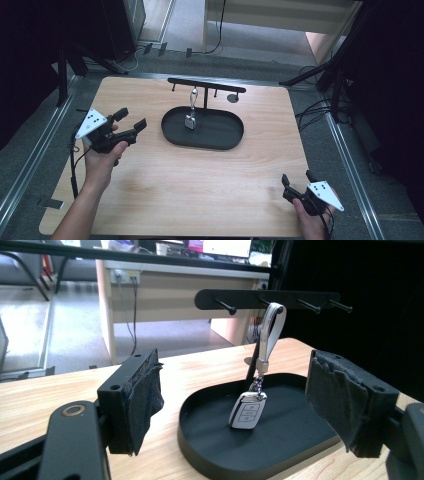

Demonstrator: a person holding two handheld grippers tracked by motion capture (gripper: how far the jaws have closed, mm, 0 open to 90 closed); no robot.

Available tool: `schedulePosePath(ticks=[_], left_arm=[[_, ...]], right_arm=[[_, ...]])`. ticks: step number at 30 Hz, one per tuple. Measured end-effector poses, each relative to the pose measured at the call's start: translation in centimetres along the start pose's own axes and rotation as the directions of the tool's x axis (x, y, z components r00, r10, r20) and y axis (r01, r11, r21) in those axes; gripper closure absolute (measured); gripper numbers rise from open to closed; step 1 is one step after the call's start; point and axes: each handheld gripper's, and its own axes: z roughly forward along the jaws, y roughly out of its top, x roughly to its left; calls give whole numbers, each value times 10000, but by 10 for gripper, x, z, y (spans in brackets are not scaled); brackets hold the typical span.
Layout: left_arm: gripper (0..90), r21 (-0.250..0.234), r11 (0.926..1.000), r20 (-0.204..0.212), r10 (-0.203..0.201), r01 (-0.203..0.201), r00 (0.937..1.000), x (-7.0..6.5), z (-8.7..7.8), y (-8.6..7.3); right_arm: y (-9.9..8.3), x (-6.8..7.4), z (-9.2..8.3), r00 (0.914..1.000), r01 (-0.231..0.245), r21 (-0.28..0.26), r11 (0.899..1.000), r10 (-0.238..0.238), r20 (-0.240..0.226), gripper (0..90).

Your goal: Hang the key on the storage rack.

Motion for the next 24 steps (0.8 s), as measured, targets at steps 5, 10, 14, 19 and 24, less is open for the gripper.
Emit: schedulePosePath(ticks=[5, 10, 14, 19, 24], left_arm=[[203, 22, 10000, -184, -52, 53, 9998, 5, -14, -11], [179, 188, 9998, -325, -33, 39, 9995, 6, -29, -22], [142, 164, 9995, -466, -252, 260, 9986, 9, -41, -33], [87, 228, 9992, -751, -307, 325, 9967, 10, -52, -53], [0, 54, 9994, -721, -349, 354, 9968, 16, -69, -69]], right_arm=[[0, 0, 0, 10000, 2, 8, 10000, -2, 13, 143], [0, 0, 0, 10000, 8, 9, 10000, -8, 13, 143], [0, 1, 0, 10000, 24, 8, 10000, -24, 15, 143], [0, 1, 0, 10000, 63, 14, 10000, -63, 31, 143], [0, 1, 0, 10000, 67, 19, 10000, -67, 46, 143]])
